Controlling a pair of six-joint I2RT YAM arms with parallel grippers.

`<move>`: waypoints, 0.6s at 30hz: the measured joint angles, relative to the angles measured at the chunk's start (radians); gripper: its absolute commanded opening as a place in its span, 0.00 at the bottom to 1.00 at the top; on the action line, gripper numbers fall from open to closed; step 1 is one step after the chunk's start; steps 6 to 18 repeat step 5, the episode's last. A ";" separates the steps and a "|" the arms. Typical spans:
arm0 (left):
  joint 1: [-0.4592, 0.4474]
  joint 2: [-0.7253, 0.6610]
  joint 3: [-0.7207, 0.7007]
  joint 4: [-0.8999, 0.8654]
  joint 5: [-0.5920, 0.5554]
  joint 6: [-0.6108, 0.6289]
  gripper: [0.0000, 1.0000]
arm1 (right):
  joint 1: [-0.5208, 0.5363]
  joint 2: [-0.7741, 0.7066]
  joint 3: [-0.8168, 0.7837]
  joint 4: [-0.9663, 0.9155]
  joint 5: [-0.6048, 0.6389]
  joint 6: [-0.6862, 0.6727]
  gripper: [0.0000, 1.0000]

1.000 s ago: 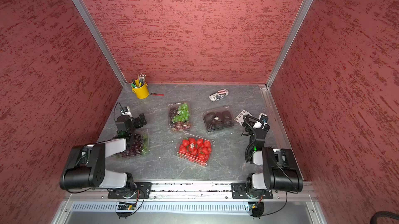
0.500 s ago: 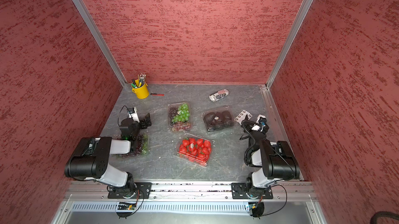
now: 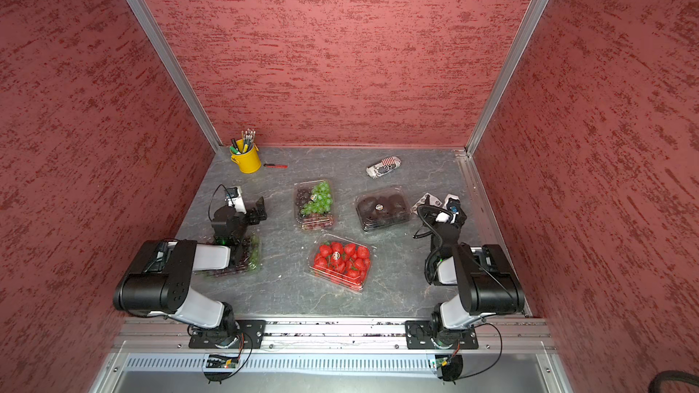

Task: Label fruit boxes
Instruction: Reset both arms

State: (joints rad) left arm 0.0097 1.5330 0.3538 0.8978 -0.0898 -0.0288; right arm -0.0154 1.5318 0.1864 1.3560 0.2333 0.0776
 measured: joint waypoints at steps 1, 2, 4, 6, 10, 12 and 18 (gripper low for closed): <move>0.000 0.000 0.000 0.000 0.000 0.000 1.00 | 0.000 0.000 0.000 0.000 0.000 0.000 0.99; 0.000 0.000 0.000 0.000 -0.001 0.000 1.00 | 0.000 0.000 0.000 -0.001 0.000 0.000 0.99; 0.000 0.000 0.000 0.000 -0.001 0.000 1.00 | 0.000 0.000 0.000 -0.002 0.000 0.000 0.99; 0.000 0.000 0.000 0.000 -0.002 0.000 1.00 | 0.000 0.000 0.000 -0.002 0.000 0.000 0.99; 0.000 0.000 0.000 0.000 -0.002 0.000 1.00 | 0.000 0.000 0.000 -0.002 0.000 0.000 0.99; 0.000 0.000 0.000 0.000 -0.002 0.000 1.00 | 0.000 0.000 0.000 -0.002 0.000 0.000 0.99; 0.000 0.000 0.000 0.000 -0.002 0.000 1.00 | 0.000 0.000 0.000 -0.002 0.000 0.000 0.99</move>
